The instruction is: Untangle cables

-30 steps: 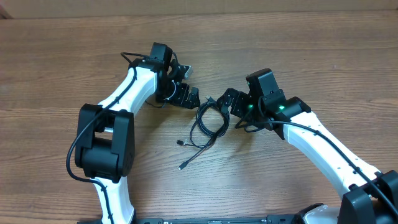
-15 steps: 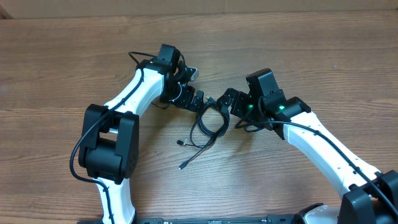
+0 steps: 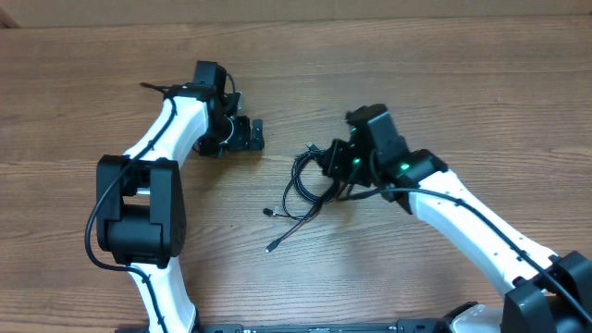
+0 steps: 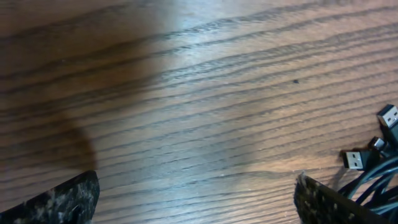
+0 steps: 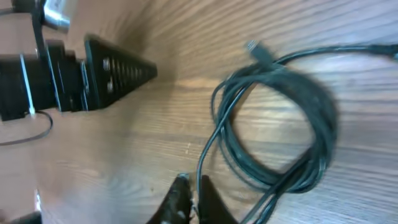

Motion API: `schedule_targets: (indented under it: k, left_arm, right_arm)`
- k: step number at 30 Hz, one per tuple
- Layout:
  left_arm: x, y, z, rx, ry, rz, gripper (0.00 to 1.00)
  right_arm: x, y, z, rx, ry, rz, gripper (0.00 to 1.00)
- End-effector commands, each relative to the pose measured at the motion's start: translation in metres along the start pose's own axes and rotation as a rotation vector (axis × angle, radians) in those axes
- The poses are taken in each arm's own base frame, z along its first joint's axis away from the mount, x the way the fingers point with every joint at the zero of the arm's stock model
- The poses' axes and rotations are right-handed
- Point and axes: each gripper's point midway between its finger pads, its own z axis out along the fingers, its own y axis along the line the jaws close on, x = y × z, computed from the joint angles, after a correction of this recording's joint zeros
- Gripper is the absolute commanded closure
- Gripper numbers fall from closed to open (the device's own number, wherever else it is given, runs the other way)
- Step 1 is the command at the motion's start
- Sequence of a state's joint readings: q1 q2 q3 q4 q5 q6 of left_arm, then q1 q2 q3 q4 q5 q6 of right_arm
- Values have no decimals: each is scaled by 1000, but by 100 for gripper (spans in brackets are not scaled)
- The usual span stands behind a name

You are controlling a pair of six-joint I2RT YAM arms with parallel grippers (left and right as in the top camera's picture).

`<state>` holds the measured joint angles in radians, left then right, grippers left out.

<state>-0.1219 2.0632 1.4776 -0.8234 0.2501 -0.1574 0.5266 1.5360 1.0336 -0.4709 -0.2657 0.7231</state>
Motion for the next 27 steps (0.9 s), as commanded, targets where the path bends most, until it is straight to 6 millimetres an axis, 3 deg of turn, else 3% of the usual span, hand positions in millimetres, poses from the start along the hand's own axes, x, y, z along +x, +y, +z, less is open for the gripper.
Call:
schedule_targets:
  k: [1, 8, 14, 18, 20, 23, 27]
  left_arm:
    - [-5, -9, -4, 20, -11, -16, 0]
    - [-5, -12, -3, 20, -11, -9, 0]
    - [-4, -18, -3, 52, -6, 43, 0]
    - [4, -59, -10, 296, 1, 249, 0]
    - [6, -71, -13, 361, -2, 294, 0]
    - [5, -73, -12, 356, -6, 290, 0]
    - [1, -57, -7, 256, -1, 197, 0]
  right_arm:
    - [10, -1, 15, 54, -7, -45, 96]
    - [22, 20, 42, 16, -12, -114, 77]
    - [9, -19, 55, 180, -71, -93, 68]
    - [-2, -40, 49, 215, -67, -20, 68]
    - [-3, -42, 48, 192, -43, 6, 68]
    - [-1, -38, 50, 147, -9, 19, 66]
    - [3, -31, 56, 133, -8, 0, 64]
